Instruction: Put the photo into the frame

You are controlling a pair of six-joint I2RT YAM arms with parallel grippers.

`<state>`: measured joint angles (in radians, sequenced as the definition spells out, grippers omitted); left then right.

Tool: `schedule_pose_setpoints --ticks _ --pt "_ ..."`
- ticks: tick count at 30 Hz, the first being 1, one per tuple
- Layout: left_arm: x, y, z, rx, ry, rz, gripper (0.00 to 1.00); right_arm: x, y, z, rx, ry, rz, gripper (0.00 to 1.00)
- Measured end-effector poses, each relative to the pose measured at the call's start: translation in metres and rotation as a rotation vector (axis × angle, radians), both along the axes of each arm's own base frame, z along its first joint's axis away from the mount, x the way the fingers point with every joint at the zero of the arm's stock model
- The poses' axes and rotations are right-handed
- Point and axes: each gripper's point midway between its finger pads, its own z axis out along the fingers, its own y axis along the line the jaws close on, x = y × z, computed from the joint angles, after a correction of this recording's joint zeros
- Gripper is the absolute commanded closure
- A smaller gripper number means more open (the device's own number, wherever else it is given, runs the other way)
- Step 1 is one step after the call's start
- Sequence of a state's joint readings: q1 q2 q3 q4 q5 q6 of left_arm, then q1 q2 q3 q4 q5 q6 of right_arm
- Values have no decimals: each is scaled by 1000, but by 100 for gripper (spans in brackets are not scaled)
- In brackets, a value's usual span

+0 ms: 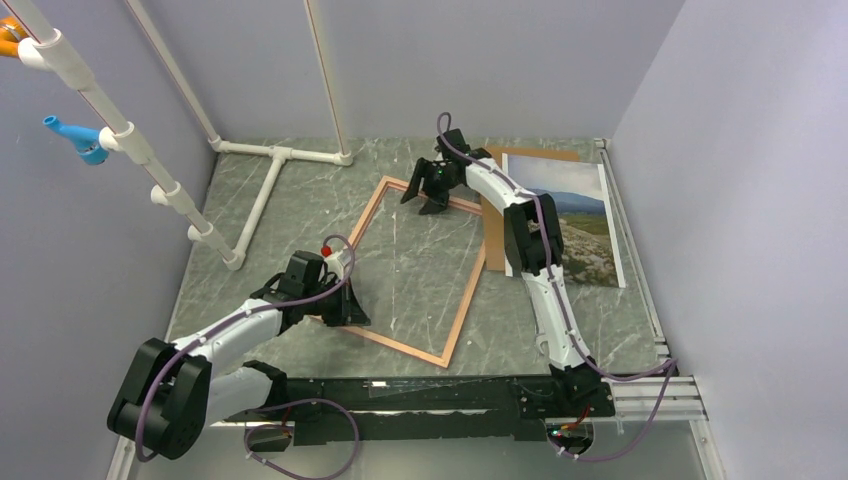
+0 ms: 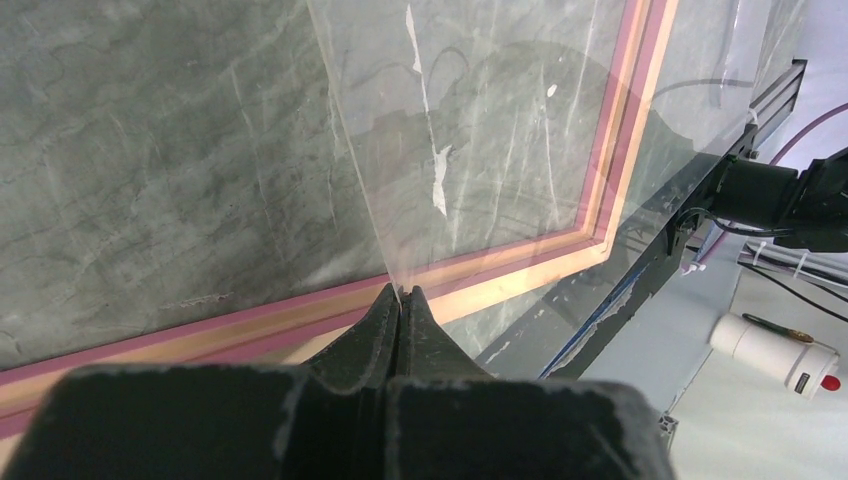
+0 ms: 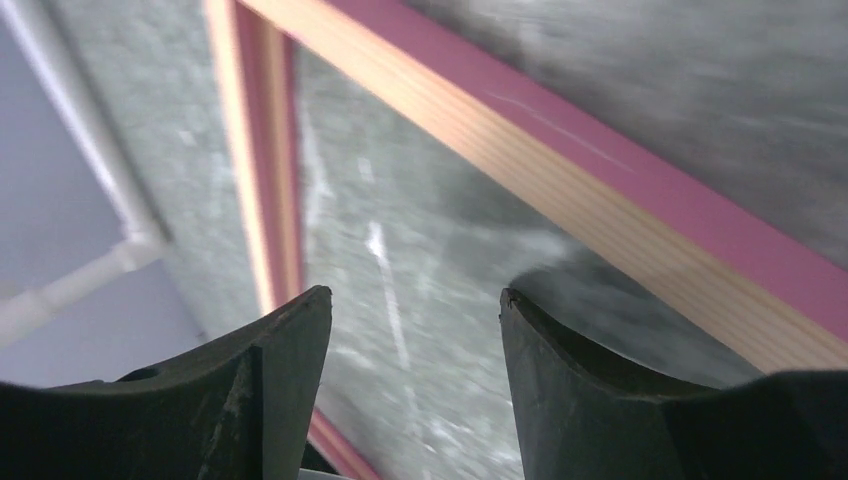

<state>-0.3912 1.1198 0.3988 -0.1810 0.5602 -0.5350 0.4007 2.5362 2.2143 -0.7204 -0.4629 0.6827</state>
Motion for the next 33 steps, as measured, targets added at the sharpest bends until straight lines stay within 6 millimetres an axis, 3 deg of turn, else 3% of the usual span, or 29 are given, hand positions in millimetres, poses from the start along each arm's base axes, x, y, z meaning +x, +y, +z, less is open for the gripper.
schedule_pose_setpoints --ticks 8,16,24,28,33 --pt "-1 1 2 -3 -10 6 100 6 77 7 313 68 -30 34" --pt "-3 5 8 1 -41 21 100 19 131 21 476 43 -28 31" --pt "-6 8 5 14 -39 34 100 19 148 27 541 13 5 31" --pt "-7 9 5 15 -36 34 100 10 153 28 548 24 40 31" --pt "-7 9 4 14 -35 34 100 -10 140 13 421 25 92 30"
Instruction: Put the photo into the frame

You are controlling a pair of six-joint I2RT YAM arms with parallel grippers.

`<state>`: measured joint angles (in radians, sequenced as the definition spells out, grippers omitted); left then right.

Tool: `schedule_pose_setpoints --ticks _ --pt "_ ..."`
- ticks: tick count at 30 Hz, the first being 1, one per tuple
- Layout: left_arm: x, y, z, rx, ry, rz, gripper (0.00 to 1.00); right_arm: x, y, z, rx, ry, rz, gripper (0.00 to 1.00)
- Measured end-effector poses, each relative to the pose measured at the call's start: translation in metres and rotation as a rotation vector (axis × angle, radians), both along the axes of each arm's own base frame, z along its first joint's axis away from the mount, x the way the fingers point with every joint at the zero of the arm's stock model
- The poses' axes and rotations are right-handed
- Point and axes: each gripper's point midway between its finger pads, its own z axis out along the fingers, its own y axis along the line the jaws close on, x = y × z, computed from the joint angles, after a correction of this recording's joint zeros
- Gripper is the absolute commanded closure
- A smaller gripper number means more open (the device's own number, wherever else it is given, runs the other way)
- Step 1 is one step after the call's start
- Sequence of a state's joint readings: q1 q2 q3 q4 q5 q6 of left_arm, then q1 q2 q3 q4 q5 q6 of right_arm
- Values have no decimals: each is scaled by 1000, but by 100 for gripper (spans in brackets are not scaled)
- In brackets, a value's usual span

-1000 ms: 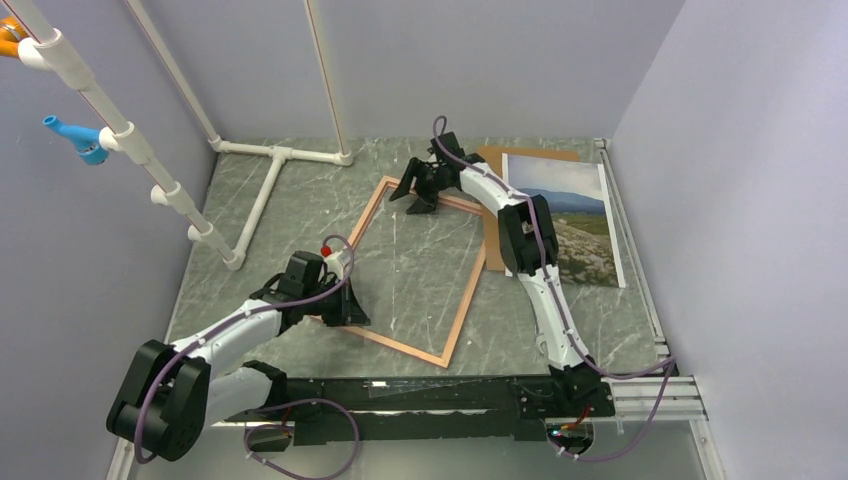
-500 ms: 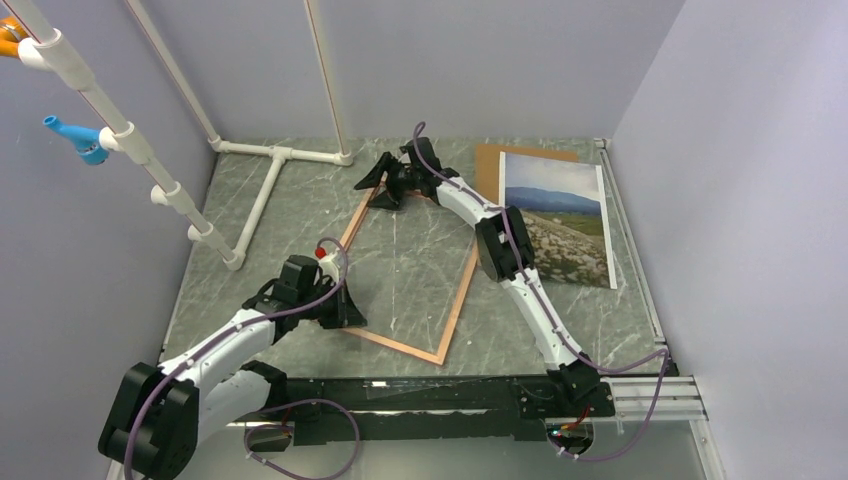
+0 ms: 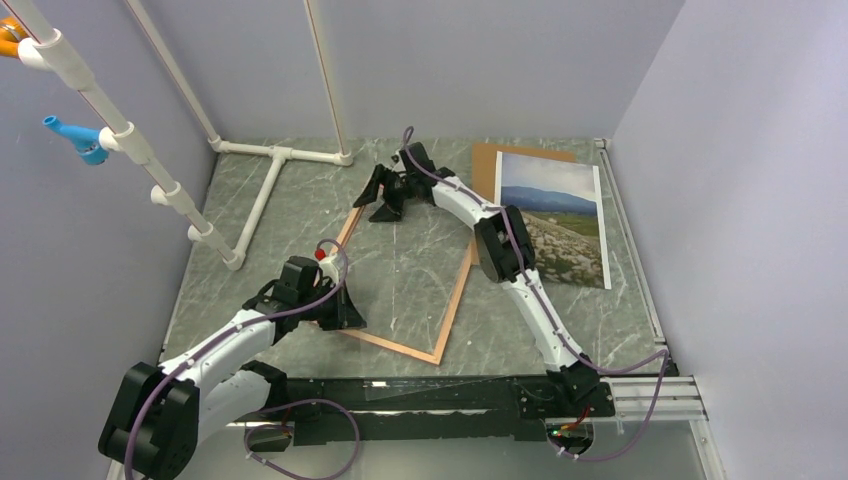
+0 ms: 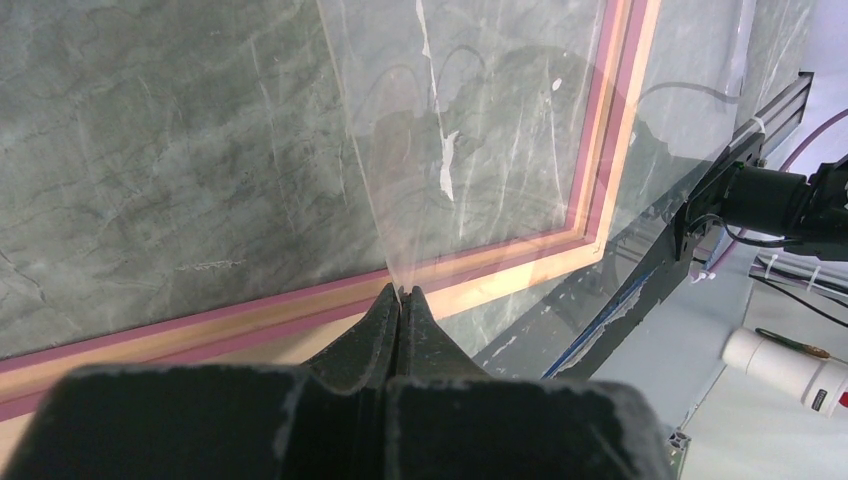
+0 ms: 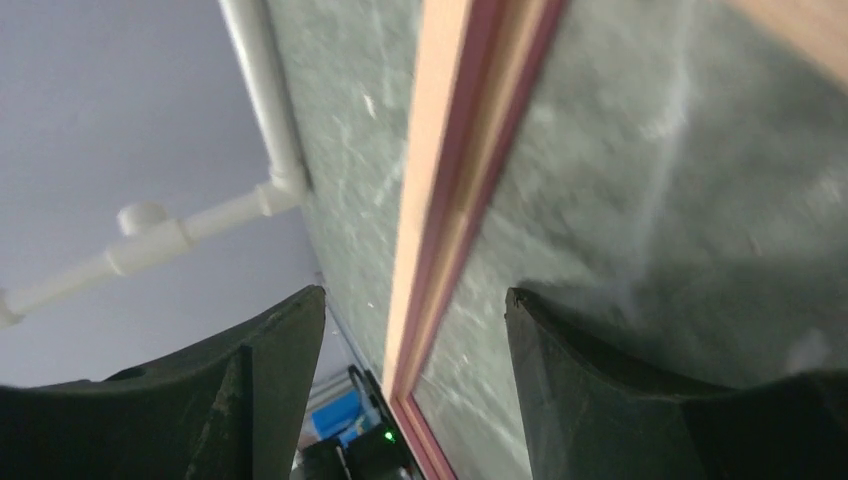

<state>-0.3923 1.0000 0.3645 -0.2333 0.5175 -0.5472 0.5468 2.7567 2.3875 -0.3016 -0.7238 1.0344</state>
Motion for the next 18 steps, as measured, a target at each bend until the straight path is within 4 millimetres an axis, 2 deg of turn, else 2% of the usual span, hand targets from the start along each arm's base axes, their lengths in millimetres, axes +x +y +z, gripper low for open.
schedule_pose_setpoints --ticks 2,5,8,11,14,16,18 --pt "0 0 0 -1 1 0 100 -10 -13 -2 -79 5 11 29" --pt "0 -1 0 -4 9 8 100 -10 -45 1 -231 -33 -9 29" --pt "1 -1 0 -7 10 10 100 2 -90 12 -376 -89 -56 30" --pt "1 -2 -2 -5 19 10 100 20 -145 31 -531 -163 -133 32" --pt "2 -3 -3 -9 22 7 100 33 -188 45 -637 -206 -201 33" --pt "2 -3 -4 -9 24 6 100 42 -215 46 -698 -218 -239 33" --pt "2 -3 -4 -9 25 5 100 46 -233 40 -744 -208 -254 34"
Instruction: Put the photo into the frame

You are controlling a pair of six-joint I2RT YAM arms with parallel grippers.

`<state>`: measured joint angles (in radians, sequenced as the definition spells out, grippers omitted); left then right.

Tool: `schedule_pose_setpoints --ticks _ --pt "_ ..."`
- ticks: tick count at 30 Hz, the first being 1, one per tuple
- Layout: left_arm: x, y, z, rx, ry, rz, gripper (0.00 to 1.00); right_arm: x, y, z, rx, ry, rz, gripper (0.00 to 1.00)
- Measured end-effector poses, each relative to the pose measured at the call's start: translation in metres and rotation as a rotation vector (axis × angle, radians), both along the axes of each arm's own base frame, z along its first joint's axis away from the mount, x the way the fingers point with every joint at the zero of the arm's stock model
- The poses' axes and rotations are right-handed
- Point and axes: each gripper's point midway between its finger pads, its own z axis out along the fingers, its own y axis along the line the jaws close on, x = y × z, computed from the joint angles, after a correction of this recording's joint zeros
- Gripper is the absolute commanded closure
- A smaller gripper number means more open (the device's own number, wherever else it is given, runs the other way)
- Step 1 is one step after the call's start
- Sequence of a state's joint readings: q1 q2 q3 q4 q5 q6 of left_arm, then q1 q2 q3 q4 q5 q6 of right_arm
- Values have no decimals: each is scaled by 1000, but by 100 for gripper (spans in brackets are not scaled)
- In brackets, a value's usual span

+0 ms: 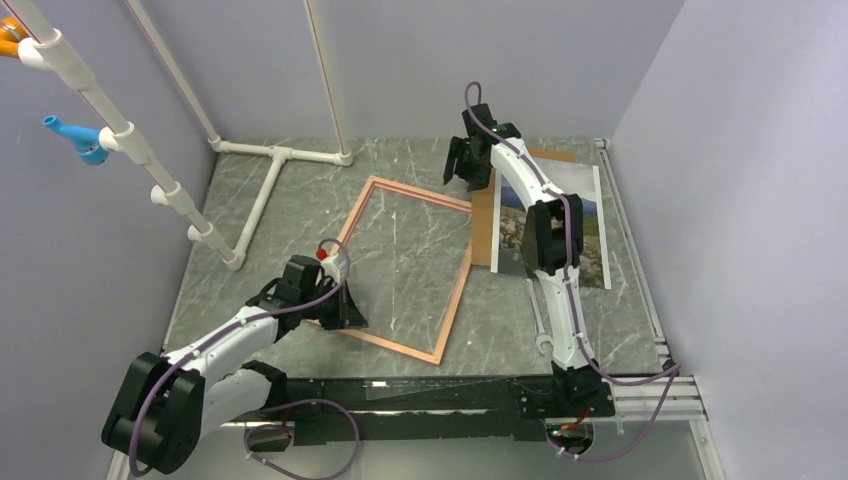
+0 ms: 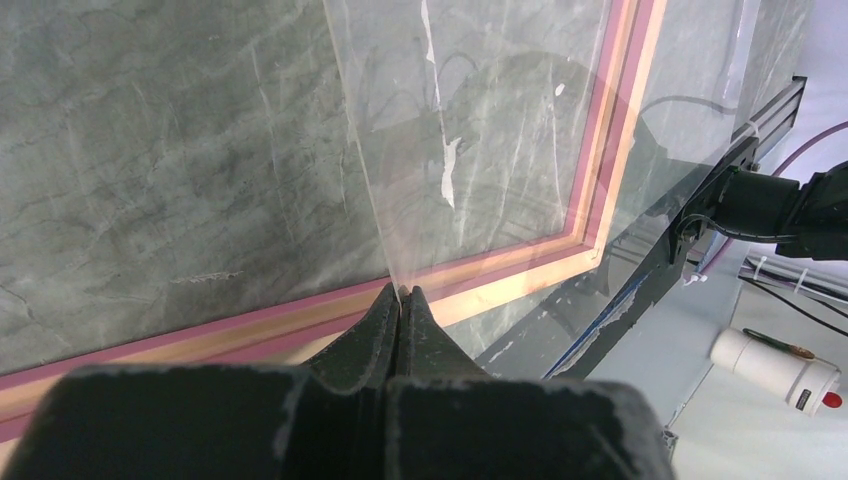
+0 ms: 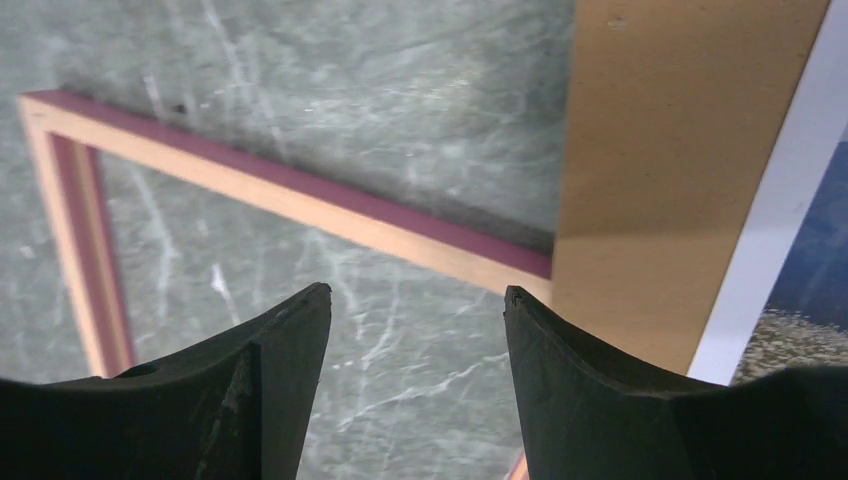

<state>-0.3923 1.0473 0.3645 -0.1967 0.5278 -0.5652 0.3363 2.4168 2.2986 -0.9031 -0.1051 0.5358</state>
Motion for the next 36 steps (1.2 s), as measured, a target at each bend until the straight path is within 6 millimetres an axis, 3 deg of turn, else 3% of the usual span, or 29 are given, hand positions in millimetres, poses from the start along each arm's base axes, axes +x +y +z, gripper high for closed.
schedule_pose_setpoints --ticks 3,7,12,18,24,30,36 --pt "0 -1 -1 -1 2 -2 100 -1 -13 -19 -50 39 -8 38" --pt "0 -1 -1 -4 3 -4 100 -7 -6 -43 -74 79 10 42" --pt "0 -1 -1 -5 3 -5 100 -5 -4 -44 -96 65 11 50" --pt "0 -1 -1 -6 3 -6 100 -3 -12 -47 -106 63 -16 51" --pt "0 -2 0 -7 2 -6 100 2 -36 -53 -103 72 -60 38" --pt "0 -2 0 -7 2 -8 100 -2 -76 -65 -131 115 -113 24" --pt "0 -2 0 -7 3 -8 100 -12 -98 -67 -156 141 -133 20"
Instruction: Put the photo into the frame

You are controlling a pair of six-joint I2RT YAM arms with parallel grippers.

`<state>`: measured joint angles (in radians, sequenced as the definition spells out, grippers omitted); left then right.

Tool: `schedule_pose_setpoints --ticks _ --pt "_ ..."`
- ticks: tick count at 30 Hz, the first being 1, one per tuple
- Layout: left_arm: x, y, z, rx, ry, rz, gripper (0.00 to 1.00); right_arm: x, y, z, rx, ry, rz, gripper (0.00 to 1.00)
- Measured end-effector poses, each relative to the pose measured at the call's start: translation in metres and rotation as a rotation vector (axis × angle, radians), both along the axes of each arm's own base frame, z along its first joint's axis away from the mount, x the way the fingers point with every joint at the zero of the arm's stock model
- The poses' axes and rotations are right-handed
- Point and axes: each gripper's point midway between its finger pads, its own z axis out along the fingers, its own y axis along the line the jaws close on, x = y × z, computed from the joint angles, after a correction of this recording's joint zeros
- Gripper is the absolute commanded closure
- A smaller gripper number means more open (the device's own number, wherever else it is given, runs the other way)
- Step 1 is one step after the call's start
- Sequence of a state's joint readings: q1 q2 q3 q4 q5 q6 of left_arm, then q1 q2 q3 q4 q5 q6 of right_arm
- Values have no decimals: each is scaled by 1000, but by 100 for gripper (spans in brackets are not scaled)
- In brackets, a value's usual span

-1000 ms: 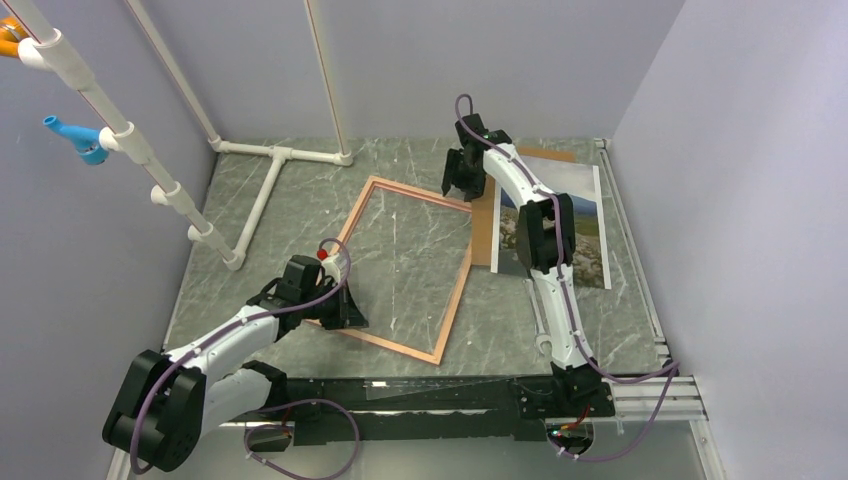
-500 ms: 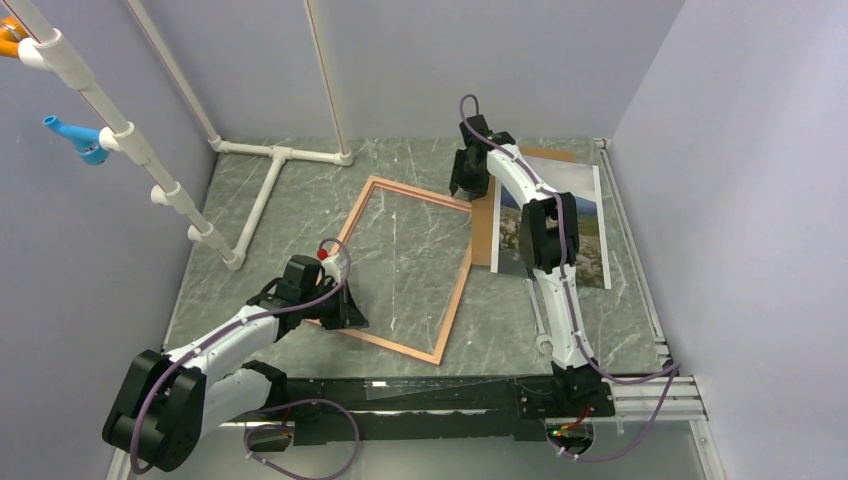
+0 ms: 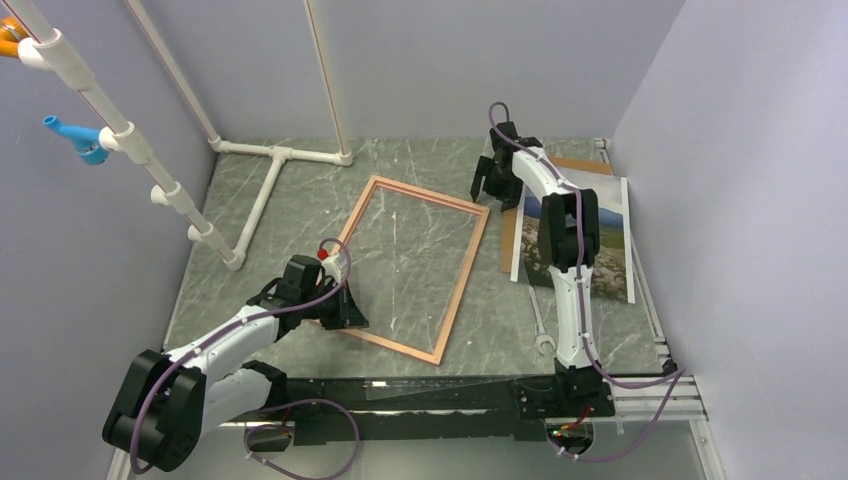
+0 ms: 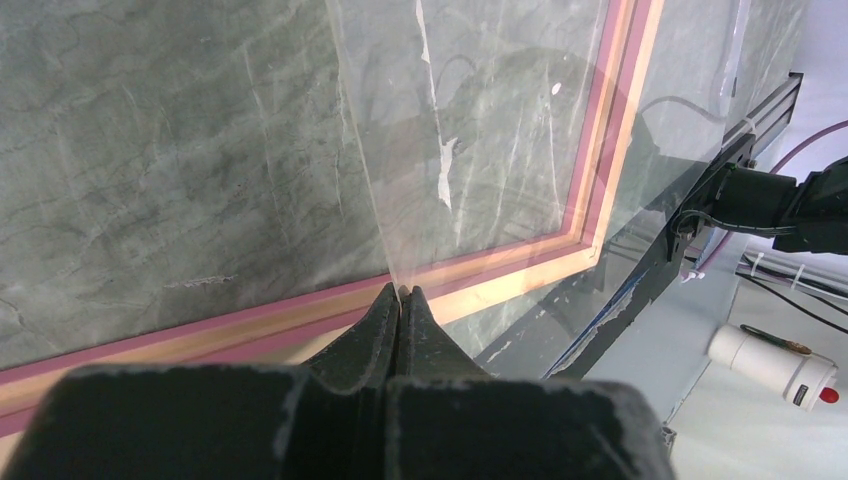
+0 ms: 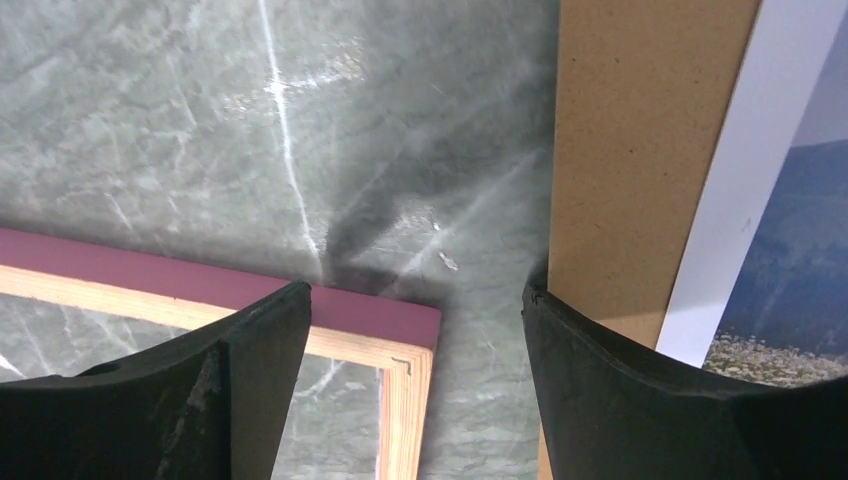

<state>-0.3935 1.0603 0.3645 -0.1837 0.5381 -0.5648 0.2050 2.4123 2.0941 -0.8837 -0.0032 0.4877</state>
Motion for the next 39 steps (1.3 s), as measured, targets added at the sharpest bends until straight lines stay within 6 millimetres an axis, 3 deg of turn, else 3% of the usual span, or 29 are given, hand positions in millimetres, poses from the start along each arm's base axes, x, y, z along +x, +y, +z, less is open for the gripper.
schedule_pose_setpoints --ticks 6,16,20,26,32,39 --pt "-1 0 0 1 2 -1 100 -20 2 2 40 15 14 21" --pt "-1 0 -1 3 7 -1 100 -66 23 3 164 86 59 21" --pt "-1 0 -1 3 7 -1 100 -76 30 4 190 100 77 22" --pt "-1 0 -1 3 7 -1 100 -81 38 5 194 107 97 32" --pt "-1 0 0 2 5 0 100 -61 52 2 173 82 129 51" --pt "1 -1 3 -6 -8 3 100 -6 65 3 159 -6 178 65"
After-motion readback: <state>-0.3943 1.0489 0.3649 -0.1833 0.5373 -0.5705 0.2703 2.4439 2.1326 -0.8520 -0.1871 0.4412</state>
